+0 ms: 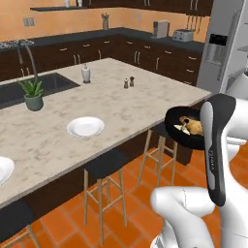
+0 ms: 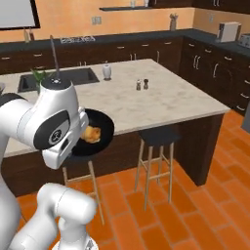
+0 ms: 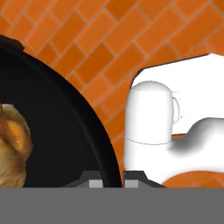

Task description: Pick the chicken drumstick and mushroom from their plates and place them in the bowl. Then put the bowl in the fridge.

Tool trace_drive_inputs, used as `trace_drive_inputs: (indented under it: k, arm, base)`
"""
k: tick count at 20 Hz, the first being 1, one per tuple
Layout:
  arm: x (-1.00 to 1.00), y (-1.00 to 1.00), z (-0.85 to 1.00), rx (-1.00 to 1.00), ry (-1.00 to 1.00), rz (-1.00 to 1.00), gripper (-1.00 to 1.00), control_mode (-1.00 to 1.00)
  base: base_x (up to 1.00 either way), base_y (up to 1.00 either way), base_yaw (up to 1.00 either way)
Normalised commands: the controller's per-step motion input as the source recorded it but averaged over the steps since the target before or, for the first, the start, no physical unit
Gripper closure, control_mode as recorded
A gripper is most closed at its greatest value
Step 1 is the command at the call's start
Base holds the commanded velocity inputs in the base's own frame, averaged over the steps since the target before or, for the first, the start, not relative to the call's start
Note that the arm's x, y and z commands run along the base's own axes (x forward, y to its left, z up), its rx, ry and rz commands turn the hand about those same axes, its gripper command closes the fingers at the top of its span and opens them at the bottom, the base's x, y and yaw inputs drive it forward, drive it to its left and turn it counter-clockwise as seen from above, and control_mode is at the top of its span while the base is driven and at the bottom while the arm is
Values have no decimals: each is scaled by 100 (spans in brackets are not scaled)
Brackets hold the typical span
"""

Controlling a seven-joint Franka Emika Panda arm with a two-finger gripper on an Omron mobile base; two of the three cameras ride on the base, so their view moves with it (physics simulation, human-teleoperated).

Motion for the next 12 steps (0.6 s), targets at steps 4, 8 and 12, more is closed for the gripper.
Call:
trace_drive_inputs:
  k: [4,8,12]
  arm:
    - [0,0,0,0,0,0,100,100]
    - [0,0,0,0,0,0,100,100]
    - [0,0,0,0,0,0,100,100]
  base:
    - [0,-100,25]
    - [3,-100,29]
    - [19,-100,22]
